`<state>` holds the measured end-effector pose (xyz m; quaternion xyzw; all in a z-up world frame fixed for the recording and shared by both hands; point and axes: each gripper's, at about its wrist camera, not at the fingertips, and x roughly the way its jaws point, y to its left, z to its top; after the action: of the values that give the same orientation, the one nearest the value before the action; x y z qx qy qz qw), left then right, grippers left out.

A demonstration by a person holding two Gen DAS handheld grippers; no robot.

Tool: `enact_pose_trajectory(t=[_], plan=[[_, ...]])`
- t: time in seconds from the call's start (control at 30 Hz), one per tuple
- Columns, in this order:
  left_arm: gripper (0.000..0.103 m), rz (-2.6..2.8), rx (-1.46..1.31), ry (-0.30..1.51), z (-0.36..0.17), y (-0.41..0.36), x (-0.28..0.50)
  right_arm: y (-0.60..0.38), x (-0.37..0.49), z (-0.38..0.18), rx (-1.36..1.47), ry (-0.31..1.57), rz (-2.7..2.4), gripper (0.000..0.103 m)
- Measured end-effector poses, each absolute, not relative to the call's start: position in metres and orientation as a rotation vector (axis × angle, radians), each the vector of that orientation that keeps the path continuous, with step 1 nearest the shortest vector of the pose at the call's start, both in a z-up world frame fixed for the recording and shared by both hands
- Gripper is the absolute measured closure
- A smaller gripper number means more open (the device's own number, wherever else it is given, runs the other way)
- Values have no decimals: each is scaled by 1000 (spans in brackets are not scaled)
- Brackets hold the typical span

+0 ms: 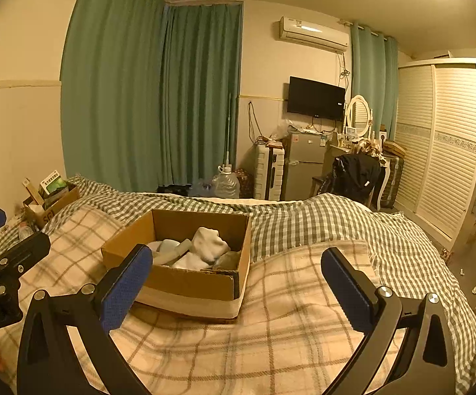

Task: Organize objects

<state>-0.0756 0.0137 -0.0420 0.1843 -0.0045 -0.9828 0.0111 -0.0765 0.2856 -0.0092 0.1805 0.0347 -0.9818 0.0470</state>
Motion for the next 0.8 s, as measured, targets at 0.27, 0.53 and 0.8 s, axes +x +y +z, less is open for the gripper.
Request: enact_pose_trajectory(t=[0.27,0.53,0.8], plan=[[0,-3068,588,-18,-44,14,-76,285,-76,-10,553,106,-2997,0],[0,-3068,591,-13,-45,13,-77,285,-75,-10,555,106,-2998,0],[0,-3064,591,-10,-45,13,-77,283,-76,-11,561,106,-2994,0]])
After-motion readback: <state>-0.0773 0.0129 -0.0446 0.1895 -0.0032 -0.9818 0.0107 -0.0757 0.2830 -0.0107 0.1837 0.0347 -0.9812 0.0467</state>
